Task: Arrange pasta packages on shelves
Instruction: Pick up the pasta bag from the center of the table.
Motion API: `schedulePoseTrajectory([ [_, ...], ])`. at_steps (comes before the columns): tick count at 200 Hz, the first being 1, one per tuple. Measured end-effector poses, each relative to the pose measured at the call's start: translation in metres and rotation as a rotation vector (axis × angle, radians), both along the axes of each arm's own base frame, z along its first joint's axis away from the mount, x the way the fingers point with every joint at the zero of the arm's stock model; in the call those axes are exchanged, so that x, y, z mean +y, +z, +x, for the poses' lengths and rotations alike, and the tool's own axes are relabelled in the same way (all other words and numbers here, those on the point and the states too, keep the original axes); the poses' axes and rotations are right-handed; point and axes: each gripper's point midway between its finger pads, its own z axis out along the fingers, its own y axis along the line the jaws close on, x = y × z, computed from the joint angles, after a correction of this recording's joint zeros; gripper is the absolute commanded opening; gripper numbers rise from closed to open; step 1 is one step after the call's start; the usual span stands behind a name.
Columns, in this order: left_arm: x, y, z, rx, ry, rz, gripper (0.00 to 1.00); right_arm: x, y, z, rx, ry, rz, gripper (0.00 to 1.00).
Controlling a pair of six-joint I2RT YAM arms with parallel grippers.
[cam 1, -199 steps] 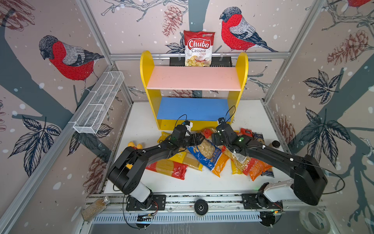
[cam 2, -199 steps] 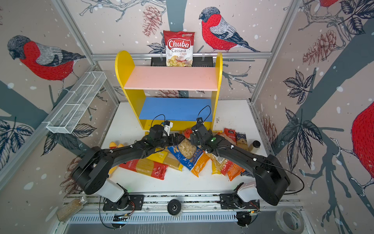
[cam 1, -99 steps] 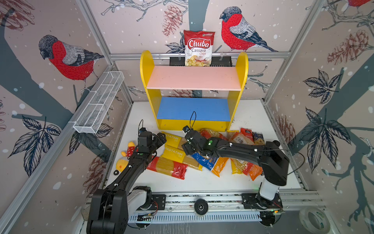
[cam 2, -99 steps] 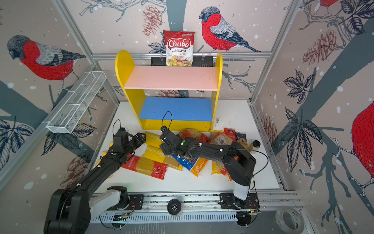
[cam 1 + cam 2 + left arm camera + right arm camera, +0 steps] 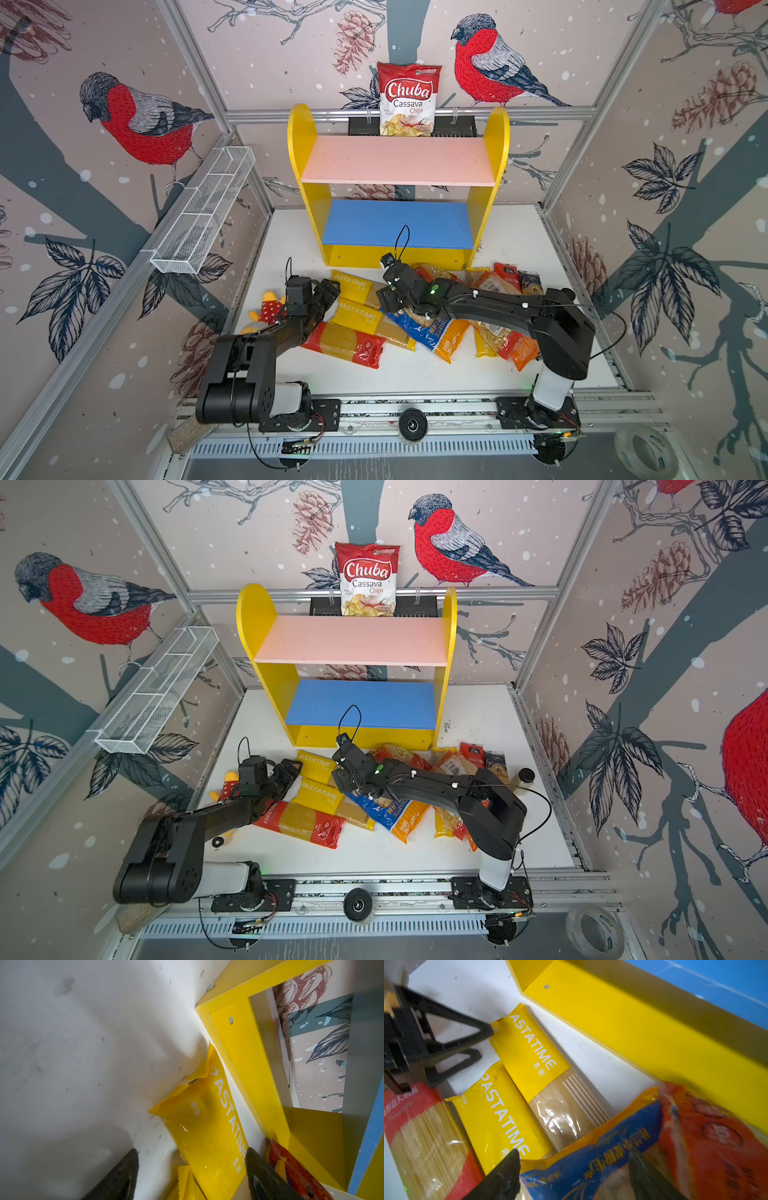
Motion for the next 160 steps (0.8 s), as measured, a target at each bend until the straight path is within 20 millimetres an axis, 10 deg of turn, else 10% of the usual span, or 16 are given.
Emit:
schedulePoseTrajectory([
  [61,-0.013,-0.009,0.022,-0.061,0.029,-0.094,0.48,-0.014,0.008,0.011,-0.005,-0.075,0.054,0.81],
  [121,-0.017,-0.013,0.025,-0.099,0.080,-0.219,0.02,-0.025,0.007,0.016,0.002,-0.113,0.068,0.80],
  [160,-0.018,0.013,0.024,-0.142,0.067,-0.213,0.00,-0.028,0.009,0.021,-0.001,-0.130,0.085,0.80],
])
